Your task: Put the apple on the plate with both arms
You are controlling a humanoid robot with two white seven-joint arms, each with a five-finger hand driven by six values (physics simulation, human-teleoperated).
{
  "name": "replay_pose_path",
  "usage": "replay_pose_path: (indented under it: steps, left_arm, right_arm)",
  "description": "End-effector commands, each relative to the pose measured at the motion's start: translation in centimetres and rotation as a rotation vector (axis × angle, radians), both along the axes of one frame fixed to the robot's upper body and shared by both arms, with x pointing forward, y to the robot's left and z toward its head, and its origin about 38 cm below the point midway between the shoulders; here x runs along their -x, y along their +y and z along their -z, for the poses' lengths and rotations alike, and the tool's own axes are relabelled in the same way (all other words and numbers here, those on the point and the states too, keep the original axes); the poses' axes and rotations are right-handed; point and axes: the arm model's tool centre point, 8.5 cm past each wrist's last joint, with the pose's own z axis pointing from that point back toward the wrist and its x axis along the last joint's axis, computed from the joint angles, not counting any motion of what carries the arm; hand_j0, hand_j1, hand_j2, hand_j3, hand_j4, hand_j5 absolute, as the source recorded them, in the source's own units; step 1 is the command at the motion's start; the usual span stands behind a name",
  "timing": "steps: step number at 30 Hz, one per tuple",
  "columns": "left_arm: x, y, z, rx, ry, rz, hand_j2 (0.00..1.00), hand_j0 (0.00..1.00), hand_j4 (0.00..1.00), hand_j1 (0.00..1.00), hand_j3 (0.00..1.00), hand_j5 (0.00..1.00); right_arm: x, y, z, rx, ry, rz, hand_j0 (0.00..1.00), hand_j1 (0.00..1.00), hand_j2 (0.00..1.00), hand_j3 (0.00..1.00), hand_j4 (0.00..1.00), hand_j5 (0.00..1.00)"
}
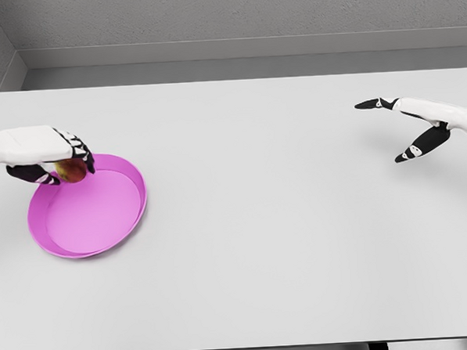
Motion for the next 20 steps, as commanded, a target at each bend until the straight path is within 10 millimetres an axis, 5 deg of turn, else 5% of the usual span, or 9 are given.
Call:
replay_pose_path:
  steps: [1,7,9,13,20]
  left_arm:
    - [-0.2,0.6,0.2,0.008,0.004,-0.025,1.00,1.00,1.00,1.00,1.00,1.00]
    - [-0.7,-0.8,0.8,0.051,0.013,-0.012,1.00,1.00,1.00,1.00,1.00,1.00]
    - [-2.5,1.0,-0.9,0.143,-0.011,-0.106,1.00,1.00,1.00,1.00,1.00,1.00]
    - [-6.4,5.8,-0.5,0.319,-0.019,-0.369,1.00,1.00,1.00,1.00,1.00,1.00]
    - [-6.6,6.7,0.3,0.317,-0.005,-0.412,1.00,1.00,1.00,1.00,1.00,1.00]
  right_arm:
    - [0.0,0.0,-0.1,-0.006,0.001,0.004,1.00,1.00,1.00,1.00,1.00,1.00]
    - [0.0,-0.4,-0.3,-0.003,-0.004,0.009,1.00,1.00,1.00,1.00,1.00,1.00]
    - [0.0,-0.3,-0.3,-0.005,-0.005,0.009,1.00,1.00,1.00,1.00,1.00,1.00]
    - [0.0,-0.3,-0.4,-0.004,-0.005,0.006,1.00,1.00,1.00,1.00,1.00,1.00]
    - [0.0,-0.2,-0.3,-0.005,-0.005,0.005,1.00,1.00,1.00,1.00,1.00,1.00]
